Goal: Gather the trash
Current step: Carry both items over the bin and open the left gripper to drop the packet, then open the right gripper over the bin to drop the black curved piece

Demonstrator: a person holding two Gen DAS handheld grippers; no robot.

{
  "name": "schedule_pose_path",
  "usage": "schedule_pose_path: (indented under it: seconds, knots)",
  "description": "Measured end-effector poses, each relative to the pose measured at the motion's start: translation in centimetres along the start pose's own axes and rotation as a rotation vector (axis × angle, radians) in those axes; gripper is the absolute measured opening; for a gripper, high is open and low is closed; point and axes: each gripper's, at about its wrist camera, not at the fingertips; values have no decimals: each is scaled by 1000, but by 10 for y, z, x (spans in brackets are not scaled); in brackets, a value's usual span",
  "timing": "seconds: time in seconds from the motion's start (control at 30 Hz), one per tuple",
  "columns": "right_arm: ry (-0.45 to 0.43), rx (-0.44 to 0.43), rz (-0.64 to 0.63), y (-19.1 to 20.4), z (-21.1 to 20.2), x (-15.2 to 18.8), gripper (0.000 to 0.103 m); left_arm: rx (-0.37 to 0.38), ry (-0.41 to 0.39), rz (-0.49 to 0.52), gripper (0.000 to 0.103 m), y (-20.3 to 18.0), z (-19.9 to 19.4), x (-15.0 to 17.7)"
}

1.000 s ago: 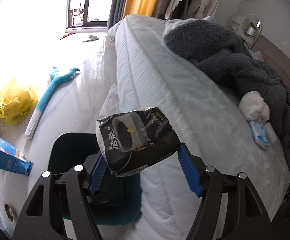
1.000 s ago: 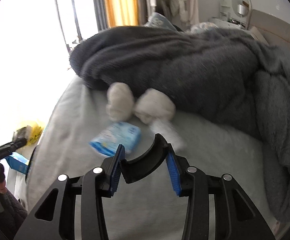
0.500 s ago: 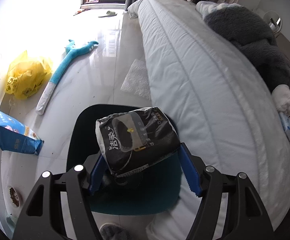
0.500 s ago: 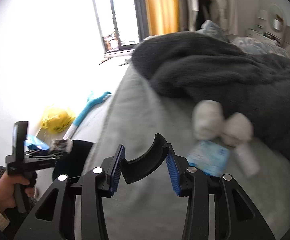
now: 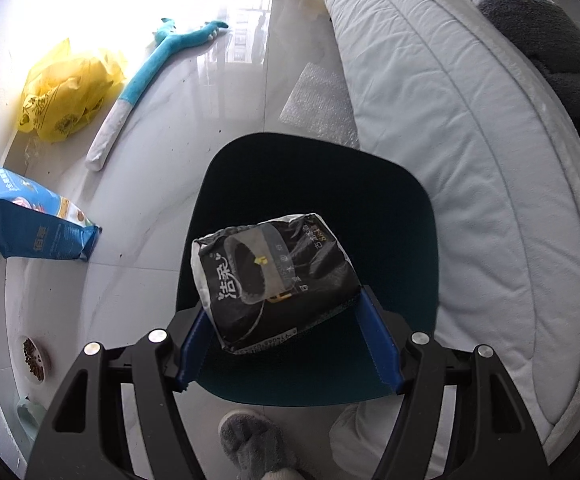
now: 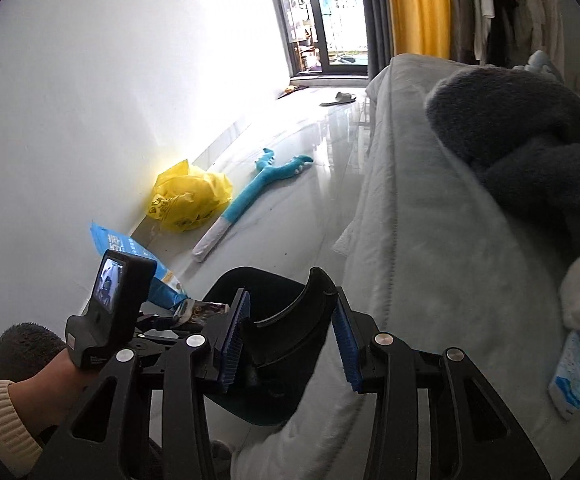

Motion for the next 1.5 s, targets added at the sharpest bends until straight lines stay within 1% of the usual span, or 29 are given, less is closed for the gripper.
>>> schedule_pose_path:
  seconds: [0.13, 0.23, 0.27, 0.3, 0.4, 0.57, 0.73, 0.87, 1.03, 1.17, 1.3, 1.5]
  knots:
    - [57, -32, -32, 28, 25, -3, 42, 10, 29, -21, 72, 14, 3, 3]
    - [104, -45, -47, 39, 47, -1, 42, 28, 29, -31, 77, 19, -1, 3]
    - [119, -48, -46, 41, 54, 0, 42, 38, 29, -34, 82, 21, -4, 4]
    - [136, -44, -52, 44, 62, 2, 42, 40, 25, -32, 84, 22, -7, 4]
    - [174, -40, -56, 47, 81, 6, 42, 39, -5, -19, 86, 25, -19, 3]
    - [217, -33, -52, 49, 104, 11, 42, 22, -88, -11, 86, 33, -48, 2]
    - [257, -31, -41, 51, 125, 20, 42, 0, -207, 7, 85, 34, -82, -2]
    - [289, -30, -46, 52, 137, 26, 42, 14, -322, 11, 80, 32, -110, -5]
    - [332, -27, -56, 55, 155, 35, 42, 38, -430, 20, 73, 23, -138, -8]
    - [370, -24, -51, 52, 167, 44, 42, 64, -506, 31, 69, 17, -161, -11]
    - [399, -17, -45, 51, 175, 48, 42, 70, -559, 64, 66, 5, -177, -11]
    - [418, -8, -66, 57, 181, 53, 45, 83, -636, 136, 66, -18, -200, -7]
Point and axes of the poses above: each gripper's, at about its wrist camera, not at the fingertips, and z roughly the way its jaws point, y to its left, x to its underside, and after that the axes turned 3 degrees about x, right-handed
